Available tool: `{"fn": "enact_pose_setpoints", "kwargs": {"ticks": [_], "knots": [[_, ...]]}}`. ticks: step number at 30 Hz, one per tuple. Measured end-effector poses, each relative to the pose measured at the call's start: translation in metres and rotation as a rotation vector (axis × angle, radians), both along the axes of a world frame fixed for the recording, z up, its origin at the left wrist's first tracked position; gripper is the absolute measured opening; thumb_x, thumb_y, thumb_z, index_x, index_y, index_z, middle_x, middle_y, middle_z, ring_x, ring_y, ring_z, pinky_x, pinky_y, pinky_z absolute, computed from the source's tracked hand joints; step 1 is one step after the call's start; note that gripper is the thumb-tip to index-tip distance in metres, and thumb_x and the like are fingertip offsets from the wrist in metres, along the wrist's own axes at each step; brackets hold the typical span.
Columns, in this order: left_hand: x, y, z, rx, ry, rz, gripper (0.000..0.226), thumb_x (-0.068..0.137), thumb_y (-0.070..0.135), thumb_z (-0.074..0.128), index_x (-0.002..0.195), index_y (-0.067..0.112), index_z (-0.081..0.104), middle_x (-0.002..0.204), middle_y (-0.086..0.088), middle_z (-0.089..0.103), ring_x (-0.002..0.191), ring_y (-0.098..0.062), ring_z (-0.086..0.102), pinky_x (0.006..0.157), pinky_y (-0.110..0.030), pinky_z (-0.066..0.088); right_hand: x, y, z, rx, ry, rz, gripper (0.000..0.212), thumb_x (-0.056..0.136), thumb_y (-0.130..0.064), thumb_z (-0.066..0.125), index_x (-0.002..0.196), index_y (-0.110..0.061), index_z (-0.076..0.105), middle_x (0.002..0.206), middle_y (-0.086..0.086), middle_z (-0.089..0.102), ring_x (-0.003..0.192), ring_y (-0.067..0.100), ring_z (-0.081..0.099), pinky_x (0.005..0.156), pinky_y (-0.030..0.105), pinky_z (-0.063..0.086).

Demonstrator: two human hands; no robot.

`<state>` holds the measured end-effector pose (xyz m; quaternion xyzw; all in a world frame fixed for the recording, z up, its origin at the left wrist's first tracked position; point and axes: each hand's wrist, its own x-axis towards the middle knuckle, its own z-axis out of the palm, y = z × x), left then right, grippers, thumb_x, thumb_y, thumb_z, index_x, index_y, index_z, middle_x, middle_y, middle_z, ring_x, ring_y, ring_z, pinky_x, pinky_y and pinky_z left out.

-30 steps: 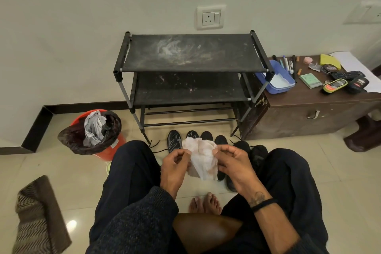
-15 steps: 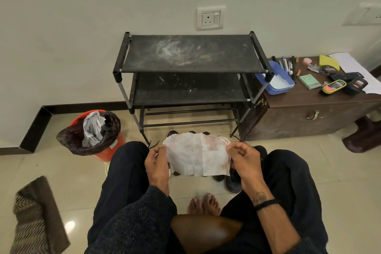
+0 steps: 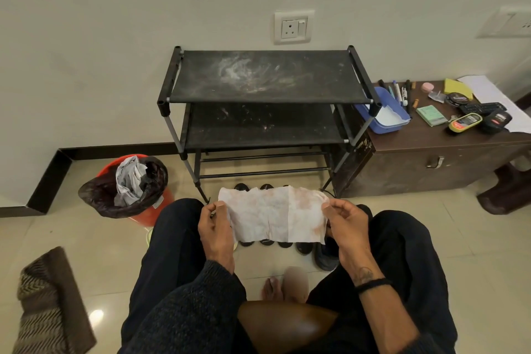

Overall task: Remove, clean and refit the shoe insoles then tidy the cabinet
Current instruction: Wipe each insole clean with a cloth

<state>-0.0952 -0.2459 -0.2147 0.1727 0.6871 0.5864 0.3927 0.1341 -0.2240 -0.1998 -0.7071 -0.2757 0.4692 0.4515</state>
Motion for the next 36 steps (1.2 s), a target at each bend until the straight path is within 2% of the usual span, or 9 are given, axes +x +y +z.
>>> {"fn": "enact_pose_setpoints", "kwargs": {"ticks": [12, 14, 17, 21, 23, 27, 29, 33, 36], "knots": [[-0.009, 0.004, -0.002, -0.028, 0.04, 0.054, 0.02, 0.105, 0.036, 0.049, 0.114, 0.021, 0.06, 0.111, -0.002, 0.063, 0.1, -0.018, 0.06, 0.085, -0.036, 0.054, 0.003, 0.002, 0.003, 0.017, 0.034, -0.06, 0.008, 0.094, -0.015, 0.071, 0.101, -0.019, 0.072, 0.095, 0.001, 0.074, 0.096, 0.022, 0.071, 0.09, 0.05, 0.06], [-0.007, 0.005, -0.001, -0.033, 0.018, 0.016, 0.021, 0.105, 0.036, 0.049, 0.114, 0.021, 0.06, 0.112, -0.002, 0.063, 0.101, -0.017, 0.061, 0.083, -0.035, 0.055, 0.001, 0.001, 0.006, 0.031, 0.063, -0.049, 0.008, 0.094, -0.015, 0.07, 0.1, -0.02, 0.072, 0.095, 0.0, 0.074, 0.096, 0.021, 0.071, 0.089, 0.048, 0.06], [0.001, 0.001, 0.004, -0.005, -0.011, -0.084, 0.023, 0.106, 0.033, 0.048, 0.116, 0.017, 0.061, 0.114, -0.002, 0.063, 0.098, -0.014, 0.061, 0.072, -0.025, 0.052, -0.002, -0.001, 0.009, 0.071, 0.045, -0.008, 0.01, 0.094, -0.018, 0.071, 0.104, -0.02, 0.072, 0.097, -0.001, 0.075, 0.097, 0.019, 0.071, 0.089, 0.045, 0.061], [0.013, -0.002, 0.005, 0.03, 0.015, -0.273, 0.022, 0.105, 0.035, 0.049, 0.112, 0.02, 0.063, 0.114, 0.0, 0.066, 0.104, -0.018, 0.065, 0.077, -0.029, 0.056, -0.009, -0.006, 0.011, 0.111, -0.038, 0.077, 0.007, 0.095, -0.023, 0.07, 0.101, -0.025, 0.072, 0.095, -0.006, 0.075, 0.092, 0.013, 0.072, 0.076, 0.03, 0.061], [0.016, -0.004, 0.002, 0.043, 0.003, -0.379, 0.02, 0.103, 0.036, 0.053, 0.105, 0.019, 0.065, 0.109, -0.005, 0.069, 0.103, -0.026, 0.066, 0.082, -0.038, 0.059, -0.014, -0.009, 0.012, 0.131, -0.104, 0.119, 0.006, 0.094, -0.024, 0.07, 0.099, -0.027, 0.072, 0.094, -0.008, 0.074, 0.089, 0.008, 0.071, 0.076, 0.028, 0.06], [0.02, -0.007, -0.004, -0.003, -0.241, -0.529, 0.027, 0.098, 0.038, 0.061, 0.104, 0.012, 0.064, 0.118, -0.018, 0.067, 0.115, -0.041, 0.062, 0.099, -0.06, 0.051, -0.027, -0.017, 0.02, 0.207, -0.267, 0.261, 0.007, 0.095, -0.024, 0.07, 0.101, -0.026, 0.071, 0.092, -0.011, 0.072, 0.084, -0.001, 0.067, 0.071, 0.016, 0.056], [0.024, -0.008, -0.003, -0.012, -0.369, -0.557, 0.025, 0.098, 0.034, 0.06, 0.101, 0.009, 0.061, 0.124, -0.024, 0.064, 0.115, -0.038, 0.062, 0.106, -0.058, 0.047, -0.035, -0.023, 0.023, 0.261, -0.299, 0.338, 0.01, 0.096, -0.024, 0.068, 0.105, -0.027, 0.071, 0.093, -0.013, 0.072, 0.086, -0.001, 0.068, 0.074, 0.019, 0.058], [0.034, -0.009, 0.008, 0.01, -0.621, -0.558, 0.037, 0.099, 0.029, 0.057, 0.121, 0.0, 0.061, 0.124, -0.023, 0.064, 0.107, -0.029, 0.065, 0.094, -0.048, 0.055, -0.054, -0.034, 0.027, 0.314, -0.289, 0.544, 0.015, 0.098, -0.026, 0.065, 0.112, -0.029, 0.071, 0.1, -0.018, 0.072, 0.094, -0.003, 0.069, 0.079, 0.018, 0.058], [0.03, -0.01, 0.012, 0.019, -0.732, -0.577, 0.044, 0.103, 0.028, 0.058, 0.137, 0.0, 0.054, 0.134, -0.027, 0.059, 0.12, -0.037, 0.06, 0.106, -0.057, 0.046, -0.062, -0.036, 0.031, 0.323, -0.201, 0.648, 0.017, 0.101, -0.025, 0.061, 0.114, -0.025, 0.072, 0.102, -0.014, 0.074, 0.096, 0.002, 0.07, 0.083, 0.02, 0.058]]}}
